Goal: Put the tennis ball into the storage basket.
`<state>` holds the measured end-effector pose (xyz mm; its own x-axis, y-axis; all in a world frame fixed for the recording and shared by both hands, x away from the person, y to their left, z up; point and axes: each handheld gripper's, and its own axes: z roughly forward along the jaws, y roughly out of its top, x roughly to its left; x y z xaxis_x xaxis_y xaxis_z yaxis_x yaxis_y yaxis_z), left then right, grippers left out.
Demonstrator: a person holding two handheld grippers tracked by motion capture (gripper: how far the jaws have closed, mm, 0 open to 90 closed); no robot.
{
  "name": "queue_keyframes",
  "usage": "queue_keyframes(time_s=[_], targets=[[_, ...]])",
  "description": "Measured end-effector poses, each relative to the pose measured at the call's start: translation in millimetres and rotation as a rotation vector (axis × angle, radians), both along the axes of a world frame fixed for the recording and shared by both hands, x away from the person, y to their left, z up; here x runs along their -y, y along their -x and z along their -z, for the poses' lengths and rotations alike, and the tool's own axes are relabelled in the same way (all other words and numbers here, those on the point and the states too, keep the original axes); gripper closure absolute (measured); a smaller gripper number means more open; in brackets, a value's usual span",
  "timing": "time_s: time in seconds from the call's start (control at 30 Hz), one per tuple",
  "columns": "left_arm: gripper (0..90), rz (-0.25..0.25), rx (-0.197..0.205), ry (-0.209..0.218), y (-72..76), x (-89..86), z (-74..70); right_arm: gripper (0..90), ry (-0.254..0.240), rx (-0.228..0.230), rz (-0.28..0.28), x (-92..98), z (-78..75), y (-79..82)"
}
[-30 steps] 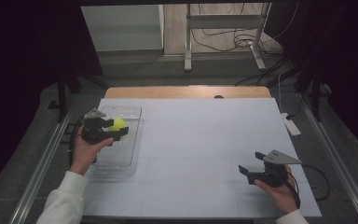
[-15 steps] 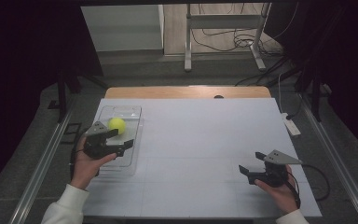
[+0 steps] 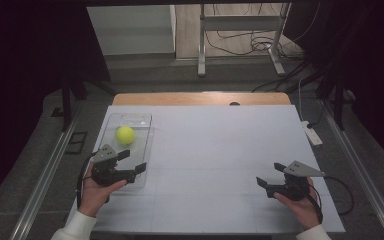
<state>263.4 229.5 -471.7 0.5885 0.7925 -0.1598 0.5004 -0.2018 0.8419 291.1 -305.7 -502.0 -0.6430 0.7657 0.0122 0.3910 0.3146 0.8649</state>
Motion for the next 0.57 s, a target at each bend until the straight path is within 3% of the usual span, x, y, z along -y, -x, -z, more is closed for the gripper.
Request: queue_keyframes(time_s=[0.1, 0.57], targets=[[18.6, 0.005, 0.004, 0.015, 5.2, 1.8, 3.5, 12.8, 0.002, 0.004, -0.006, -0.5, -0.2, 0.3], [18.4, 0.014, 0.003, -0.015, 6.7, 7.6, 12.0, 12.8, -0.016, 0.012, -0.021, 0.3, -2.7, 2.3]])
